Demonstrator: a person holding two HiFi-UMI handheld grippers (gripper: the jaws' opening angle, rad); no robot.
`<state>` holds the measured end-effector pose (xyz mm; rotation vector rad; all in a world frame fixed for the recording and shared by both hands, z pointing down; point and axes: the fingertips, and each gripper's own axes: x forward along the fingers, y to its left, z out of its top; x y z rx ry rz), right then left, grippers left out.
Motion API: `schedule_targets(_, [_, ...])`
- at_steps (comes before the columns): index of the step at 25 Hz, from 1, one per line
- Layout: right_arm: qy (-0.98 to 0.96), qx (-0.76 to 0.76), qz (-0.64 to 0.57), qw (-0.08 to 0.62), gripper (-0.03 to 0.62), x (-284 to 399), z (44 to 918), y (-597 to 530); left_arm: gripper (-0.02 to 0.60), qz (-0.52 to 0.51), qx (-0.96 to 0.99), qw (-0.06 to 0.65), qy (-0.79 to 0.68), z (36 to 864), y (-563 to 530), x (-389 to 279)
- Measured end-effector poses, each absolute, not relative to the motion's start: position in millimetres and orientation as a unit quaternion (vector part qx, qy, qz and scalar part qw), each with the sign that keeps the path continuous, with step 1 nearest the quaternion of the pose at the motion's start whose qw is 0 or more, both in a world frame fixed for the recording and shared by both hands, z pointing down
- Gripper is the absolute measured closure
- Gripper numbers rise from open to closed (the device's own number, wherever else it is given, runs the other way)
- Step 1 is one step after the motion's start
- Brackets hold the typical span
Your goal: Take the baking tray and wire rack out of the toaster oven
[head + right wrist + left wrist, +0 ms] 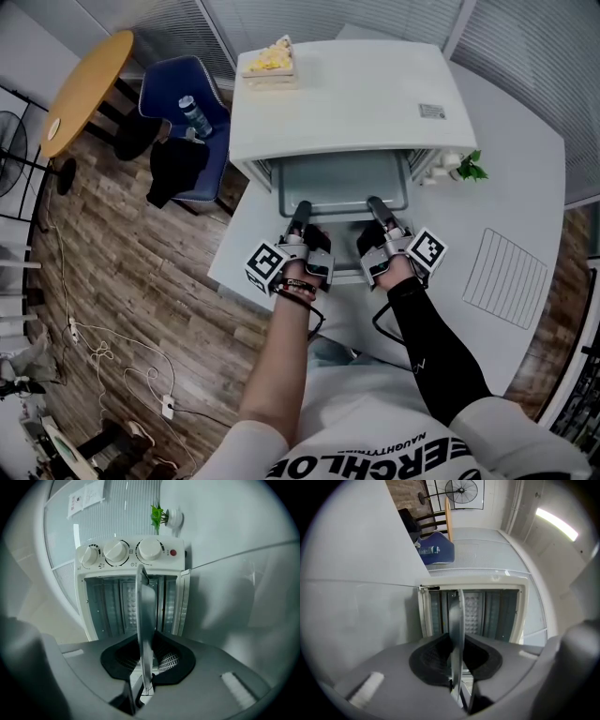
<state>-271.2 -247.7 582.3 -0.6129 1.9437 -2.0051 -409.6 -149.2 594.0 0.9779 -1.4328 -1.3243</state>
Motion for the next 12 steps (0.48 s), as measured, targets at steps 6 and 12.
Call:
schedule_targets(6, [0.673, -0.208, -0.696, 0.142, 0.536, -263, 578, -237, 0.468, -0.539, 0.401, 0.461, -0.58, 590, -139, -401])
schedule_targets(12, [0.673, -0.203, -0.697, 0.141, 0.534, -262, 580, -234, 0.466, -0.536, 0.407, 0.46, -0.579, 592, -135, -399])
